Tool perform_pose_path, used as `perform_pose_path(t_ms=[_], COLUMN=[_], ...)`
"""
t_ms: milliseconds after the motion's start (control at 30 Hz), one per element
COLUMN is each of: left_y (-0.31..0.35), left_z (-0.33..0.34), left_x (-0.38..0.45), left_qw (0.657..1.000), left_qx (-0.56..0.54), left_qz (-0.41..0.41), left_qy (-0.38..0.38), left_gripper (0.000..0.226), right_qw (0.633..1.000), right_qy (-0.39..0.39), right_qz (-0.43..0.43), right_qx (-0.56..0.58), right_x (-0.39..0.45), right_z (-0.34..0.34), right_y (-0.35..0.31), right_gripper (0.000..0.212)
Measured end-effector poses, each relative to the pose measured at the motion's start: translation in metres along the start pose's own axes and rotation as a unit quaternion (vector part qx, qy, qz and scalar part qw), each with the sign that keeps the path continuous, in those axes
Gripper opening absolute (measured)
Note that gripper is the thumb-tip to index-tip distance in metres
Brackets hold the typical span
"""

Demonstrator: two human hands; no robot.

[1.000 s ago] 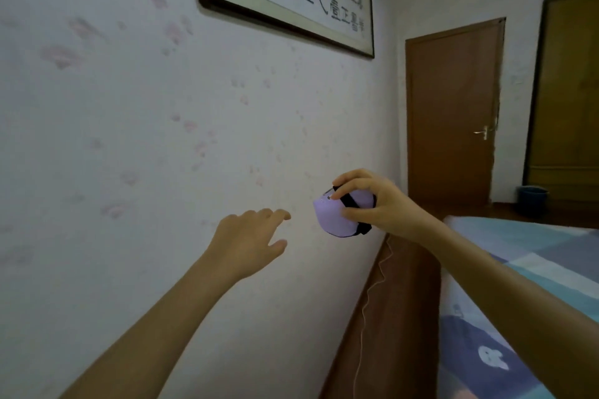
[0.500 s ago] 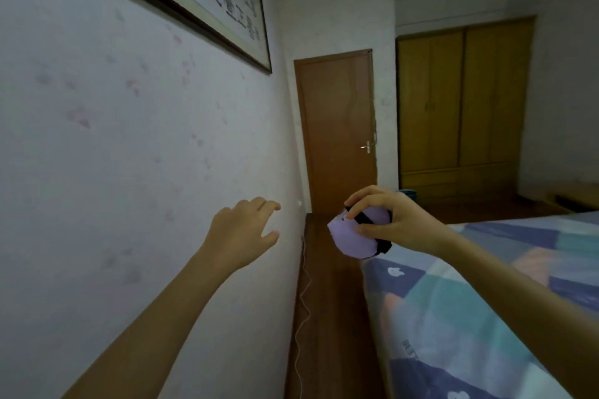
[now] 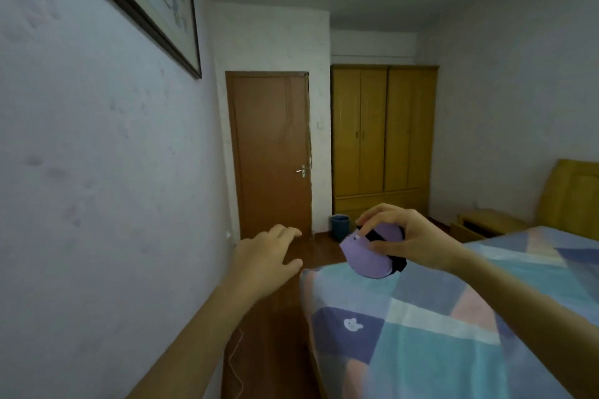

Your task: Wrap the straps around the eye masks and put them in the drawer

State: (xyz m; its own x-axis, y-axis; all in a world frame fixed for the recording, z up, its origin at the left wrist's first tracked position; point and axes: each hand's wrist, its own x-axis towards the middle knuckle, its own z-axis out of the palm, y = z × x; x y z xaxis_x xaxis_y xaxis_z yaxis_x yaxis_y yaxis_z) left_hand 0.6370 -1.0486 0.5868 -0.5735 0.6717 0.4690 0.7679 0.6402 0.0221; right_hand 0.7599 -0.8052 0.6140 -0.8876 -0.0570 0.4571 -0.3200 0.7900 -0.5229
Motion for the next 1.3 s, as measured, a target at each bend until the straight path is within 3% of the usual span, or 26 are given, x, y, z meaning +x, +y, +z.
perform_pose_path(t_ms=[133,400,567,733,967,1133,1300], left_y=[-0.048,-0.179,-0.275,-0.357,-0.410,-0.441,-0.499], left_z=[0.043,0.097,0.140,0.201,0.278,0.352,0.415], left_x=[0.083,0.235,0.316,0.426,0.609,0.725,0.832], left_qw=[1.000,0.994,0.993,0.995,0.990,0.991,0.991], left_qx=[-0.020,-0.070,-0.003,0.042,-0.117,-0.110,-0.103], left_qz=[-0.012,-0.082,-0.108,-0.077,-0.048,0.014,0.017], left_qy=[0.019,-0.021,-0.041,-0.057,-0.068,-0.071,-0.084], left_gripper=[0.053,0.054,0.059,0.059,0.057,0.057,0.057], right_qw=[1.000,0.992,0.984,0.985,0.996,0.997,0.996], right_qy=[-0.002,0.003,-0.008,-0.008,0.028,0.060,0.058], right_qz=[0.004,-0.018,-0.055,-0.053,0.006,0.027,0.014], right_qx=[0.016,0.123,0.167,0.163,0.089,0.048,0.063], right_x=[0.093,0.305,0.431,0.540,0.649,0.734,0.852], right_z=[0.022,0.074,0.120,0.148,0.099,0.085,0.111], right_y=[0.073,0.179,0.240,0.324,0.450,0.549,0.648], right_gripper=[0.023,0.021,0.019,0.019,0.018,0.020,0.020])
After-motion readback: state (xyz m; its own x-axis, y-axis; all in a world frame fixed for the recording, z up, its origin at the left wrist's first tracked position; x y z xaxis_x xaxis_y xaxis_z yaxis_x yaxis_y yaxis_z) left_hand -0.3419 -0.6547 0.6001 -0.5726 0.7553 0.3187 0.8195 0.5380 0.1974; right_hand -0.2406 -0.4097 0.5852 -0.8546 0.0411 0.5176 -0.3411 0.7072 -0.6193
